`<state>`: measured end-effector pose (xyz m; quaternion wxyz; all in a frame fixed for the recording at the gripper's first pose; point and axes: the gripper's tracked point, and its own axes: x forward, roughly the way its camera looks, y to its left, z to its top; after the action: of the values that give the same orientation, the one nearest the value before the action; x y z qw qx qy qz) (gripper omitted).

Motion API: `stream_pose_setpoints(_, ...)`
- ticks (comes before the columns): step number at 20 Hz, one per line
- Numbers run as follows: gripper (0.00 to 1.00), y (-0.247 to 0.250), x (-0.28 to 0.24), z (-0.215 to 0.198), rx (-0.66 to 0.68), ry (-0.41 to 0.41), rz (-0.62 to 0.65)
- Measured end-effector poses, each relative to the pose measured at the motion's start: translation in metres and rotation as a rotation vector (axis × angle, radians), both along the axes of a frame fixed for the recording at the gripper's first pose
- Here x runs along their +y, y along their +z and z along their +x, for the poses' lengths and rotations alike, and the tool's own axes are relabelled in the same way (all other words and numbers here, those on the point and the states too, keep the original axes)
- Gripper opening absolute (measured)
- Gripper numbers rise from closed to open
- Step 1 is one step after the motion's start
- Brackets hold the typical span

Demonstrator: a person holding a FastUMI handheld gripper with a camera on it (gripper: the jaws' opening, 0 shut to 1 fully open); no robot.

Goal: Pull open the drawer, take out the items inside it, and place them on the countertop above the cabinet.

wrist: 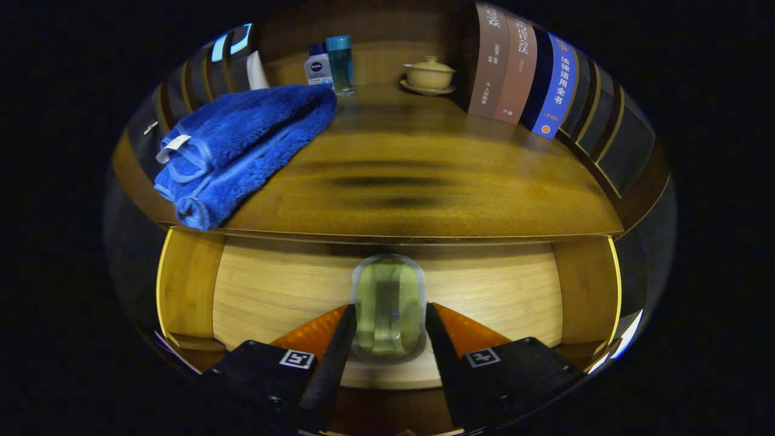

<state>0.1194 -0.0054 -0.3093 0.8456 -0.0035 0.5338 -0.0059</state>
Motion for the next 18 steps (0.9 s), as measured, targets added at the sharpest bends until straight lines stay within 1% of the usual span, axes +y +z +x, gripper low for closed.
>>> stream_pose_setpoints(3,0.50,-0.011,0.000,-0.001,0.035,-0.051,0.012)
stream_pose_setpoints(4,0.41,-0.011,0.000,0.003,0.022,-0.050,0.015)
stream_pose_setpoints(6,0.25,-0.010,0.001,0.003,0.016,-0.021,-0.003)
stream_pose_setpoints(8,0.25,-0.010,0.003,-0.002,0.027,0.000,-0.013)
stream_pose_setpoints(11,0.25,0.004,0.007,-0.006,0.027,-0.011,0.007)
stream_pose_setpoints(18,0.25,0.061,0.013,-0.025,-0.013,-0.030,0.068)
